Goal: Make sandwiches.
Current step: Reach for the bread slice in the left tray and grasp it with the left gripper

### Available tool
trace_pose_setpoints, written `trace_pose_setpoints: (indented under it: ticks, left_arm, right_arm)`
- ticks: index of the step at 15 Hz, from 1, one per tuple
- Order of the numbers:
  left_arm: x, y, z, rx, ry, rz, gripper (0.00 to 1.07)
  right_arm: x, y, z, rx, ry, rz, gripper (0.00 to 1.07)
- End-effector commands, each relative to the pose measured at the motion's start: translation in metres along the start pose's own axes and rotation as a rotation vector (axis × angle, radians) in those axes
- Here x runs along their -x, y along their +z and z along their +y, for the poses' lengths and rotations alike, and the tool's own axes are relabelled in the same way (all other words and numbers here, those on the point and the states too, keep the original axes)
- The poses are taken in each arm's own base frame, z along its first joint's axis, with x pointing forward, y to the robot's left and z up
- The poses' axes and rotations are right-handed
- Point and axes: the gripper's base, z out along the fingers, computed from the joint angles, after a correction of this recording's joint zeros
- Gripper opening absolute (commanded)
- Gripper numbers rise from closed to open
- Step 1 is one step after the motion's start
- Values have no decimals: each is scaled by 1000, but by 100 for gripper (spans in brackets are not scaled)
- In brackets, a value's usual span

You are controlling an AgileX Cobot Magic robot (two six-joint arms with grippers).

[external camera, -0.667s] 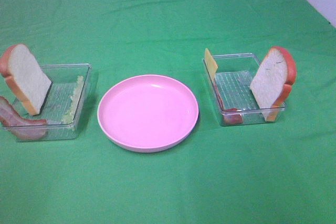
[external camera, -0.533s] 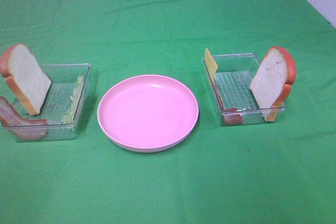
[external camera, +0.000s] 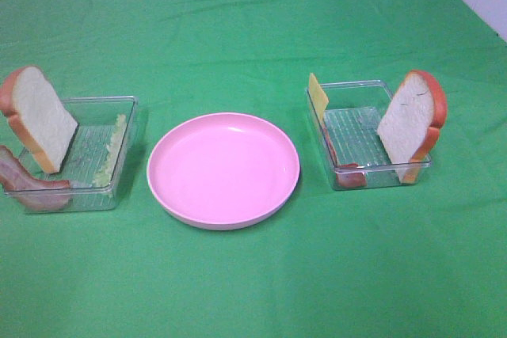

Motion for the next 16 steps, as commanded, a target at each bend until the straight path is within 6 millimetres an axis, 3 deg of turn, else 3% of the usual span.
trace_pose_setpoints:
  ticks: [1,5,6,8,9,11,13,15,16]
  left_arm:
    - [11,4,1,10,15,57,102]
    - [81,36,5,39,40,343,102]
    - [124,72,6,37,36,479,102]
    - [164,116,8,36,34,564,102]
    - [174,128,8,36,34,576,101]
    - [204,179,12,50,43,665,101]
    - [221,231,15,53,43,741,101]
    - [223,280,17,50,44,790,101]
    - [221,292,17,49,45,805,101]
  right_arm:
    - [-4,-2,0,-5,-16,-28,94]
    - [-4,-2,0,-5,-16,-28,94]
    - [-4,-2,0,-5,-16,-28,94]
    - [-4,-2,0,-5,-16,-28,94]
    - [-4,-2,0,-5,-16,-28,94]
    - [-4,-2,0,-5,-16,-28,94]
    - [-4,-2,0,-5,-16,-28,94]
    - [-4,-2,0,-5,-16,-28,94]
    - [-4,-2,0,-5,-16,-28,94]
